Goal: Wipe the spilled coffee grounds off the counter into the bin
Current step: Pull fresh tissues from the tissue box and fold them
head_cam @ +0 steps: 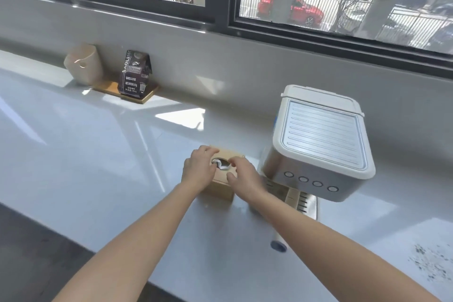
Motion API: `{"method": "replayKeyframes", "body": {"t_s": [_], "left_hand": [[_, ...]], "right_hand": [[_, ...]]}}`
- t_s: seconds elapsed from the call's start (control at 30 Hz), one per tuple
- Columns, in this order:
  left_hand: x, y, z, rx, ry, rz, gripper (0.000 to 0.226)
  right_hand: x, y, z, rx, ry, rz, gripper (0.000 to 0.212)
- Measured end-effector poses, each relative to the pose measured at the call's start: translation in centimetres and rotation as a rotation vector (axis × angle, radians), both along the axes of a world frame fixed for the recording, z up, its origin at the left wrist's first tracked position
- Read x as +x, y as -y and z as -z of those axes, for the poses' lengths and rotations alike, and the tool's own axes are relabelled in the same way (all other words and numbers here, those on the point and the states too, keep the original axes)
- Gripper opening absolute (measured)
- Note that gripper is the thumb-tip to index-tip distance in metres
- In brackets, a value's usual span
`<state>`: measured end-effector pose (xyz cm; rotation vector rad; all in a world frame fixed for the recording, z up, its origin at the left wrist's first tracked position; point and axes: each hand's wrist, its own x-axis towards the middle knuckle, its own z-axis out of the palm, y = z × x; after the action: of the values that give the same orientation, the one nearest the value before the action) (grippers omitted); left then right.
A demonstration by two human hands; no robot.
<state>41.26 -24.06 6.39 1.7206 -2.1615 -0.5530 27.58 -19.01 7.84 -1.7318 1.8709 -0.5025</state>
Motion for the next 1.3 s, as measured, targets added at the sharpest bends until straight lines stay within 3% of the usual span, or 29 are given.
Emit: {"method": "replayKeyframes", "body": {"t_s": [0.23,0.4,0.53,0.87,1.07,1.17,1.3], "left_hand": [[-0.3,2.8,2.0,-0.024,0.098,0.026,0.018],[-0.4,3.8,2.7,-0.032,0.042,-0.003,0.023],[-0.6,4.2,3.1,-0.069,0.091,0.038,0.01],[-0.3,4.7,4.0,-0.119,0.151,0.113,0.022],[0.6,4.2,3.2,-0.112,0.043,0.07,0.017],[0.9,3.5,3.3,-0.05,0.006,0.022,0.019],[0.8,2.2,4.0,0.069,-0.184,-0.034,0.024]], "right_hand": [[0.6,3.5,1.9,0.061,0.003,0.039,0.039],[0.6,4.6,3.1,0.03,-0.042,0.052,0.037],[0.5,5.2,3.6,0.035,-0.075,0.059,0.027],[0.5,5.2,3.7,0.007,-0.089,0.057,0.022],[1.0,5.8,3.7,-0.11,-0.306,-0.061,0.027],[1.0,6.9,3.2,-0.086,-0.465,-0.131,0.025],[1.7,9.1,2.3,0.013,-0.623,-0.234,0.025]]}}
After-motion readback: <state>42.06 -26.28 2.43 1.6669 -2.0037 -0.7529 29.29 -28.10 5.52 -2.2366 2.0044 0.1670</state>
